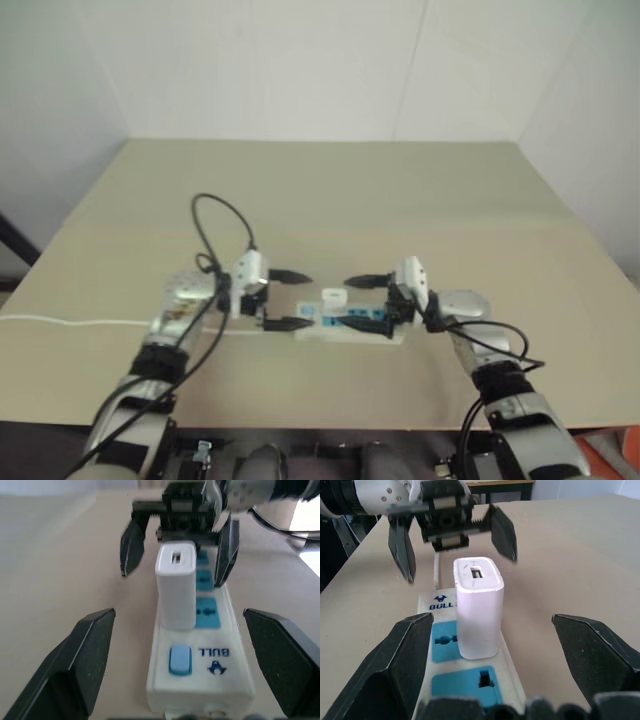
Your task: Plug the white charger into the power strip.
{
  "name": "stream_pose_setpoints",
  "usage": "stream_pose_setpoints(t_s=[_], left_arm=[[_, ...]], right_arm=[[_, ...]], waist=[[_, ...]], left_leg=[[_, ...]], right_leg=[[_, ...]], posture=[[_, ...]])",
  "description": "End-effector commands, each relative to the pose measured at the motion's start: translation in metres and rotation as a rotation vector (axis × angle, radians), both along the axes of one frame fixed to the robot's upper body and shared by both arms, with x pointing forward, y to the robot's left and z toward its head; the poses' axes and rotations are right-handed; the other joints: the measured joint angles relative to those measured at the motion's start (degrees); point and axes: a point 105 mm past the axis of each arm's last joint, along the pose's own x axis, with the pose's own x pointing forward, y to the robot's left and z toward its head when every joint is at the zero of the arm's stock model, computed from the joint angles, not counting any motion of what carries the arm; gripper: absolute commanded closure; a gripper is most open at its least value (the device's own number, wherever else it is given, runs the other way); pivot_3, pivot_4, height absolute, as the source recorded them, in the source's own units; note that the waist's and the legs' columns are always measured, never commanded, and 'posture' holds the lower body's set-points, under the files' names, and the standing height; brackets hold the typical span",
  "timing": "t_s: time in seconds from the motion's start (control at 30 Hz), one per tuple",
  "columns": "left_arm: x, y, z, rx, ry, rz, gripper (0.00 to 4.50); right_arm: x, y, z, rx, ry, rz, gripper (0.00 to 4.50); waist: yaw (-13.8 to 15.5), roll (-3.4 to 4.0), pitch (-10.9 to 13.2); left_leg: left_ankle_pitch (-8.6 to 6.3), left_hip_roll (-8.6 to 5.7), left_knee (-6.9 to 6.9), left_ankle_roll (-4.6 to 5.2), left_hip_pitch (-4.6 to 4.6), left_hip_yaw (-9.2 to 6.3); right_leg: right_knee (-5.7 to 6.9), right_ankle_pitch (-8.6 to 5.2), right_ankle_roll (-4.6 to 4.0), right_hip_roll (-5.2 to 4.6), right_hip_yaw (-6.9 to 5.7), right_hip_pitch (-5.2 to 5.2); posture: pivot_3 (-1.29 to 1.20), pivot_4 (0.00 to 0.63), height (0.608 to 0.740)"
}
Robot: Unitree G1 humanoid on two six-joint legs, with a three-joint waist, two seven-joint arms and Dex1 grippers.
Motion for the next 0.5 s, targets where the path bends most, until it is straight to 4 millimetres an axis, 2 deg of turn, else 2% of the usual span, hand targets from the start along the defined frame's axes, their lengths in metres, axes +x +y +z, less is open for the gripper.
stream_pose_setpoints(t_s=[0.03, 0.17, 0.3, 0.4, 0.5], left_arm=[[-0.007, 0.031, 0.021, -0.011, -0.04, 0.028, 0.04], [-0.011, 0.068, 0.027, 0.083, -0.061, 0.111, 0.04], [-0.021, 0.094, 0.025, 0.157, -0.03, 0.13, 0.04], [-0.025, 0.103, 0.02, 0.204, -0.019, 0.139, 0.04], [-0.027, 0.104, 0.019, 0.208, -0.022, 0.136, 0.04]], right_arm=[[-0.005, -0.031, 0.035, 0.038, -0.081, -0.073, 0.0], [-0.028, -0.072, 0.06, -0.099, -0.129, -0.102, 0.0], [-0.05, -0.107, 0.071, -0.294, -0.136, -0.133, 0.0], [-0.064, -0.129, 0.074, -0.427, -0.086, -0.158, 0.0], [-0.069, -0.137, 0.078, -0.451, -0.091, -0.191, 0.0]], waist=[[0.0, 0.15, 0.1], [0.3, 0.35, 0.4], [0.5, 0.37, 0.5], [0.5, 0.36, 0.6], [0.4, 0.35, 0.6]], left_leg=[[0.0, 0.0, 0.0, 0.0, -0.11, 0.0], [0.0, -0.04, 0.02, 0.0, -0.4, 0.01], [0.0, -0.01, -0.02, 0.0, -0.43, 0.03], [0.0, 0.0, -0.01, 0.0, -0.4, 0.07], [0.0, 0.02, -0.01, 0.0, -0.36, 0.11]], right_leg=[[0.03, 0.0, 0.0, 0.01, 0.0, -0.13], [-0.02, 0.0, 0.0, -0.04, -0.01, -0.36], [-0.15, -0.03, -0.01, -0.01, -0.05, -0.32], [-0.16, -0.04, -0.03, -0.02, -0.05, -0.28], [-0.15, -0.04, -0.04, -0.02, -0.05, -0.24]], posture=[[0.0, 0.15, 0.74], [0.0, 0.15, 0.74], [0.0, 0.15, 0.74], [0.0, 0.15, 0.74], [0.0, 0.15, 0.74]])
